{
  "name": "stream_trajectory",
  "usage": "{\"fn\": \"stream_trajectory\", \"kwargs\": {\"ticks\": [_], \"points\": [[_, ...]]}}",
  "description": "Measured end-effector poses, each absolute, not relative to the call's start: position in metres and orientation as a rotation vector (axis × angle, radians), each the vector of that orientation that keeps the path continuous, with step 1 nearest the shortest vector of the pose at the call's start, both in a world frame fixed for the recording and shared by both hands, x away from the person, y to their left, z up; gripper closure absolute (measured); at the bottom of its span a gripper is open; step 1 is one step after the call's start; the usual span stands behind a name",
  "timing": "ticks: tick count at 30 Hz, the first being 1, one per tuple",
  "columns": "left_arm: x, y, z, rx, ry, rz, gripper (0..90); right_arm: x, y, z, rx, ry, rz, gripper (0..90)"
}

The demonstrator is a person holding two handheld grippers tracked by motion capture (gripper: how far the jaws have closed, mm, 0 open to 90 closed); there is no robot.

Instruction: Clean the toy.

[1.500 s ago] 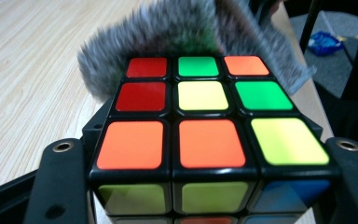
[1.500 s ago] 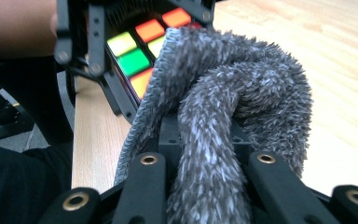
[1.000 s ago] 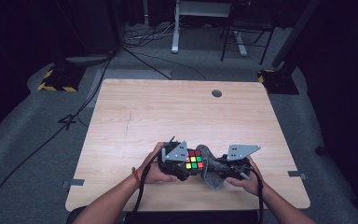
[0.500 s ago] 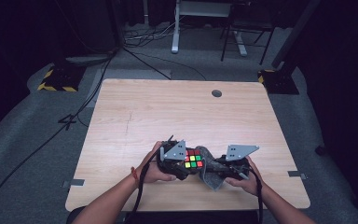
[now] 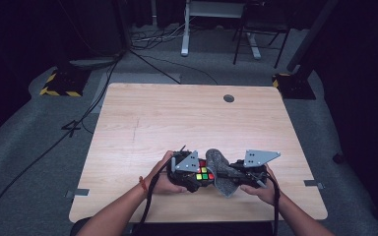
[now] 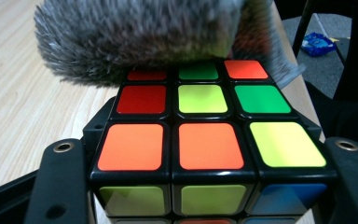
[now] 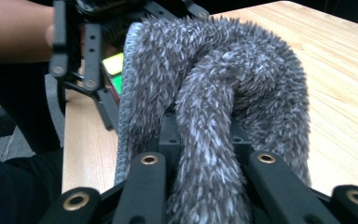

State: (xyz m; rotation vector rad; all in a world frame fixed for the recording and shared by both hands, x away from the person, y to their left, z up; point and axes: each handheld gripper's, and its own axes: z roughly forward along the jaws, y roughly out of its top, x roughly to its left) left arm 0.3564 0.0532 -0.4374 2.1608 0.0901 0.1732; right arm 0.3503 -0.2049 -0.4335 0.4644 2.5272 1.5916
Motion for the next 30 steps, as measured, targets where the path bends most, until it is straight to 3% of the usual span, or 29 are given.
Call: {"fn": "stream_trajectory", "kwargs": {"ticks": [21,30], "points": [[0.36,0.06,-0.43,2.074,0.128,0.132,33.4,0.35,-0.19,-0.454,0.461,2.673,1.409,76.0],[0.365,0.053,-0.448,2.146,0.14,0.094,33.4,0.35,-0.207,-0.433,0.466,2.515,1.583,75.9]]}}
